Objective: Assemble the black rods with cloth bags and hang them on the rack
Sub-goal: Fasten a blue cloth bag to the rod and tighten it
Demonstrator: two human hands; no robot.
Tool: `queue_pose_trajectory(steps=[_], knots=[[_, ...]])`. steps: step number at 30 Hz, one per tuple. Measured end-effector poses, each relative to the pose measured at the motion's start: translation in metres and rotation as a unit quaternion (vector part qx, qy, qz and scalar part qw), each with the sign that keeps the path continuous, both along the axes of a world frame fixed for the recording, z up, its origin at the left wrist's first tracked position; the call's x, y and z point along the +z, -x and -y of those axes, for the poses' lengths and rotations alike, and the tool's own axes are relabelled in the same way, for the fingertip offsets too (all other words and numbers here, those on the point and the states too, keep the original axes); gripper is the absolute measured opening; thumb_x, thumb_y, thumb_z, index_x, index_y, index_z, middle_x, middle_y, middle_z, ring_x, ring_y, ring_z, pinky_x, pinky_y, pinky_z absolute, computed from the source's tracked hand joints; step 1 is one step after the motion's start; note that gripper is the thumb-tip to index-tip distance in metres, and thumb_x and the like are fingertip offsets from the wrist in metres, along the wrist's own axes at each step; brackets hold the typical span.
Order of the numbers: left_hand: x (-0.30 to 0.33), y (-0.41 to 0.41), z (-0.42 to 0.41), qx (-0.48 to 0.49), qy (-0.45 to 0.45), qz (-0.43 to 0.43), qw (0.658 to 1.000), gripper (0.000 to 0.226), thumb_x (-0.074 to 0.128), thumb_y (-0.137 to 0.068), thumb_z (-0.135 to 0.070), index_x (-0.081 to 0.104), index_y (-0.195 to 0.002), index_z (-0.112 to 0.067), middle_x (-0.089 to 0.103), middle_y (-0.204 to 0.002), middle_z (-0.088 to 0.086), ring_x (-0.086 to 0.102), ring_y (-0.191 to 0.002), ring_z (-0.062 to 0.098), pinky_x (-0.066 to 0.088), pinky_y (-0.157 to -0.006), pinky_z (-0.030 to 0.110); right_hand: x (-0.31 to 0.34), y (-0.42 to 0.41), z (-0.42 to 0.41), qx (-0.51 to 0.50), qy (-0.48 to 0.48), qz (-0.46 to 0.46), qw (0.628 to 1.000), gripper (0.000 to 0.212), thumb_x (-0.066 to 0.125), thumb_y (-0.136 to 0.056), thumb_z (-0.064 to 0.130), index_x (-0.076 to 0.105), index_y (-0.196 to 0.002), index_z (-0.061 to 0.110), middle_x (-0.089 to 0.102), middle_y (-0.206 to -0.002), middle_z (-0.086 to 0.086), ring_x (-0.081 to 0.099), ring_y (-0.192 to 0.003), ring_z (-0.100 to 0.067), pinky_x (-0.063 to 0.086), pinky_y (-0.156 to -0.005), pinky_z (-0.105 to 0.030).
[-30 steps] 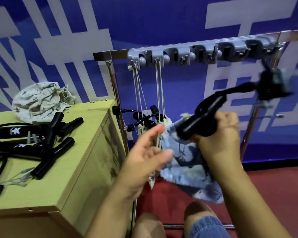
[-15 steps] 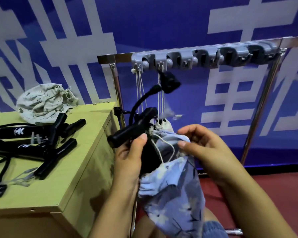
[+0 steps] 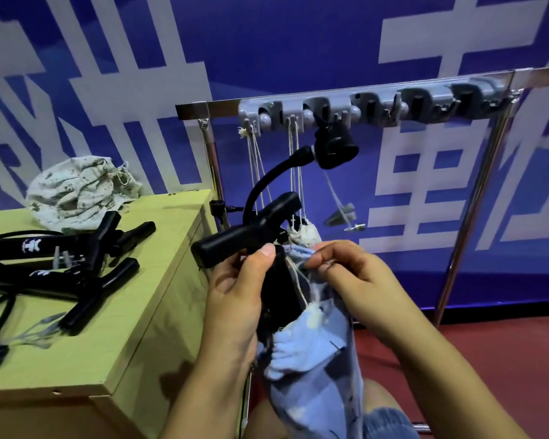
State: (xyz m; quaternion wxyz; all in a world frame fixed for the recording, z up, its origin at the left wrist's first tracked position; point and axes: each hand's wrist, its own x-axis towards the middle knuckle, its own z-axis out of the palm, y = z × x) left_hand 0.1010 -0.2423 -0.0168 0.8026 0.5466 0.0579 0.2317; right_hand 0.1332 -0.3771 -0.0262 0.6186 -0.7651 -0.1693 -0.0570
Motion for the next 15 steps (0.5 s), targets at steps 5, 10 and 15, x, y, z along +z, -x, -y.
queue_pose_trajectory(steps=[5,10,15], knots=[[0.001,0.003,0.004,-0.01,-0.012,0.005,1.0,0.023,0.063,-0.064,-0.025,0.064,-0.084,-0.013,0.07,-0.068,0.001,0.066,-0.065,0.015,0.053,-0.059,0.026,0.002,0.007,-0.001,0.064,0.011,0.034,0.997,0.007,0.074,-0.073,0.025,0.069,-0.076,0.023,0.064,-0.107,0.007,0.06,-0.101,0.001,0.042,-0.089,-0.012],[0.0,0.003,-0.002,-0.032,-0.012,-0.013,0.999,0.026,0.074,-0.059,-0.015,0.069,-0.084,-0.014,0.073,-0.071,0.003,0.069,-0.067,0.015,0.054,-0.067,0.03,0.003,0.007,0.003,0.09,-0.039,-0.004,0.995,0.012,0.07,-0.078,0.007,0.066,-0.068,0.011,0.065,-0.105,-0.008,0.063,-0.092,0.009,0.045,-0.076,-0.007],[-0.009,0.003,-0.007,-0.003,-0.082,-0.047,0.996,0.029,0.08,-0.053,-0.036,0.073,-0.077,-0.022,0.075,-0.081,0.001,0.07,-0.082,0.018,0.053,-0.084,0.037,-0.004,-0.001,0.004,0.046,-0.046,-0.002,0.998,0.011,0.053,-0.092,0.012,0.063,-0.09,0.007,0.067,-0.095,-0.013,0.065,-0.087,-0.023,0.052,-0.082,-0.034]])
